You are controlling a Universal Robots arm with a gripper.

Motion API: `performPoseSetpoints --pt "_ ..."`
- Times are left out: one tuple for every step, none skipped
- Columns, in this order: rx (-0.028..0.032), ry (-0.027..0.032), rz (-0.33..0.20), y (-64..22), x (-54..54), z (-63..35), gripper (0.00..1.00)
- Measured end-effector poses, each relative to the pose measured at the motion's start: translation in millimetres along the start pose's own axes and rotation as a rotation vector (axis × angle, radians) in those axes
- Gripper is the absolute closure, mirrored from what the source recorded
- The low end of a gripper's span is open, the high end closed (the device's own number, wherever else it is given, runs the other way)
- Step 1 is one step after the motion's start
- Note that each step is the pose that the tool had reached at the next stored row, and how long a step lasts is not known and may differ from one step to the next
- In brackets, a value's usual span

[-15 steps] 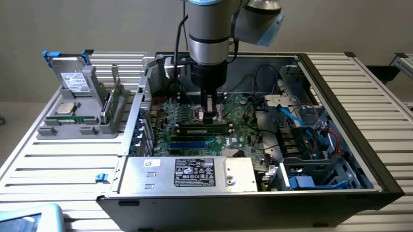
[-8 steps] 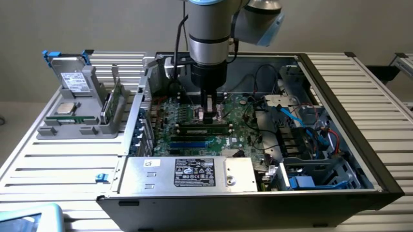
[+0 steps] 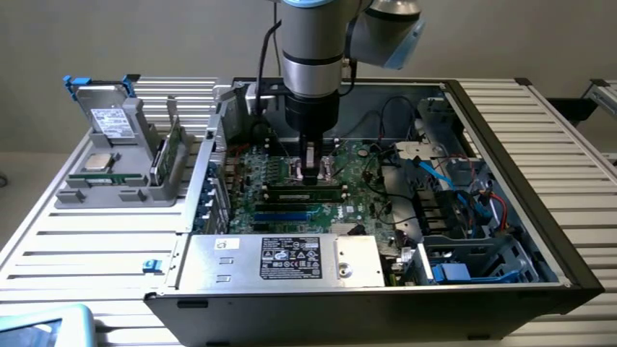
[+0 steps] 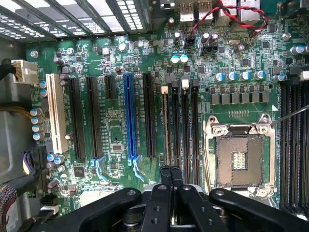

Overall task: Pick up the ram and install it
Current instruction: 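Press down the ram until it locks into place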

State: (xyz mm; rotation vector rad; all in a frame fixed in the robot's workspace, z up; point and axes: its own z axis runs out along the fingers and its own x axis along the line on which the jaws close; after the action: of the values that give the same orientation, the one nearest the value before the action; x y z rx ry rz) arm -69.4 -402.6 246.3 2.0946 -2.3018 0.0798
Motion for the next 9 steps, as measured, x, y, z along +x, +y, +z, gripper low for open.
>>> performPoseSetpoints --pt "-0.0008 0.0002 0.014 0.0 0.0 0.0 0.89" --pt "-0.0017 0.0005 0.030 0.0 0.0 0.0 0.89" --pt "-0.0024 0.0008 0.043 0.0 0.0 0.0 0.89" --pt "-0.0030 0.0010 0.056 0.0 0.0 0.0 0.89" --pt "-0.0038 0.0012 0.068 0.0 0.0 0.0 0.89" --pt "-0.0046 0.0015 0.080 0.0 0.0 0.0 0.89" --pt "-0.0053 0.0020 0.092 0.0 0.0 0.0 0.89" --pt "-0.0057 0.0028 0.101 0.0 0.0 0.1 0.89" --pt "-0.0061 0.0039 0.110 0.0 -0.1 0.1 0.89"
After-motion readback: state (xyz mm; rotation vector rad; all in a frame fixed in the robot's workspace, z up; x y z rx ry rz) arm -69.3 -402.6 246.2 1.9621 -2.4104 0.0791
